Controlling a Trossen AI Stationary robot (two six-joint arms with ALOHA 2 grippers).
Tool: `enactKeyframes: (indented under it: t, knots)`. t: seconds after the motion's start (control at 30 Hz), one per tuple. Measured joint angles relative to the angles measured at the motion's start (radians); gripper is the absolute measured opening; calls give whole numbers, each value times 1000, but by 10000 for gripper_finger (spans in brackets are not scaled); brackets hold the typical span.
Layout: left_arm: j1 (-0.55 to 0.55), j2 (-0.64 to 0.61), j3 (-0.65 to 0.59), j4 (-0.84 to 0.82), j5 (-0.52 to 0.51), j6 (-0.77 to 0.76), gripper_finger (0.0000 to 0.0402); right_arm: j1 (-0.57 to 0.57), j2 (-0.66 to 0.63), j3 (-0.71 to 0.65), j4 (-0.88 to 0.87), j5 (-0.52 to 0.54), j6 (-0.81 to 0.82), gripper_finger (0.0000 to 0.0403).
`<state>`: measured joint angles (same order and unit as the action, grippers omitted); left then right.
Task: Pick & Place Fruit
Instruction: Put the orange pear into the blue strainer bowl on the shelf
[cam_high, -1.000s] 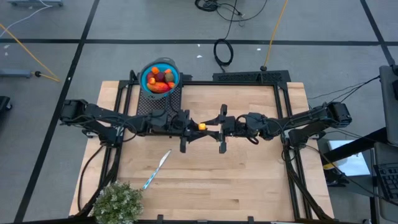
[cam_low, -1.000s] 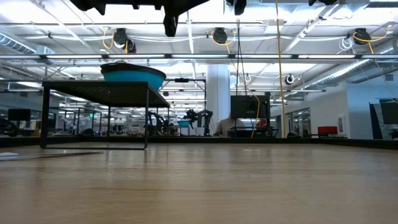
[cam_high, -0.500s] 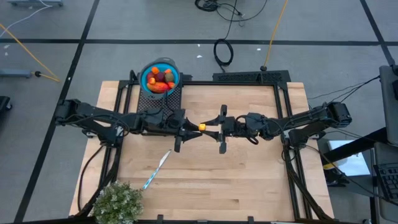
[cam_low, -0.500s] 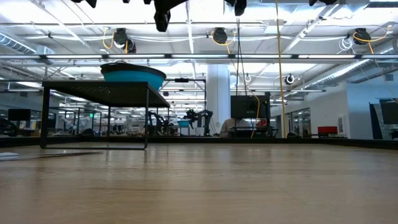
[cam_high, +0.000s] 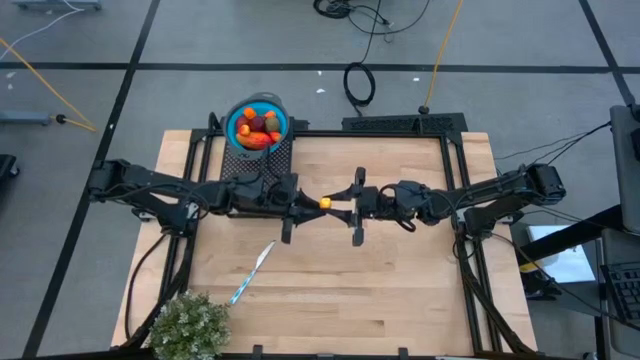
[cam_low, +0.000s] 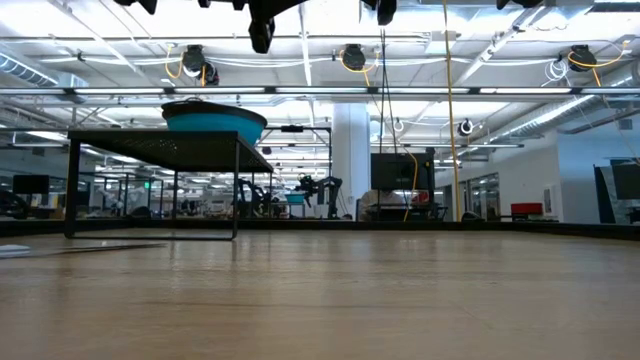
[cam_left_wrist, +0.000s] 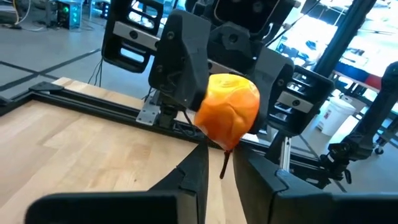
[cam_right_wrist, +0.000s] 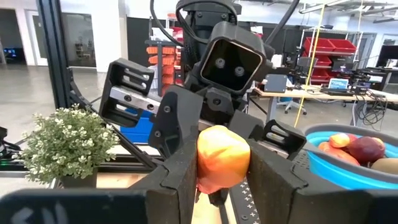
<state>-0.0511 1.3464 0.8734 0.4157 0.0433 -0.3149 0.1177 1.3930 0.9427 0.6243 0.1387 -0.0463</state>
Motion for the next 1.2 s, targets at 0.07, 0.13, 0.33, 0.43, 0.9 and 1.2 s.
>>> enactKeyframes:
  t: [0.07, 0.13, 0.33, 0.43, 0.9, 1.2]
  knots:
    - [7, 0, 0, 1, 1, -1, 66, -1, 0, 0, 0, 3, 0, 116]
    - [12, 0, 0, 5, 6, -1, 53, -2, 0, 0, 2, 7, 0, 116]
    - [27, 0, 0, 6, 55, 11, 6, -2, 0, 0, 7, 7, 0, 116]
    - [29, 0, 0, 7, 65, 11, 4, -2, 0, 0, 7, 4, 0, 116]
    - [29, 1, 0, 3, 88, 21, 0, 0, 0, 0, -26, -10, 37, 146]
    - [30, 1, 0, 3, 87, 19, 0, 0, 0, 0, -143, -12, 114, 225]
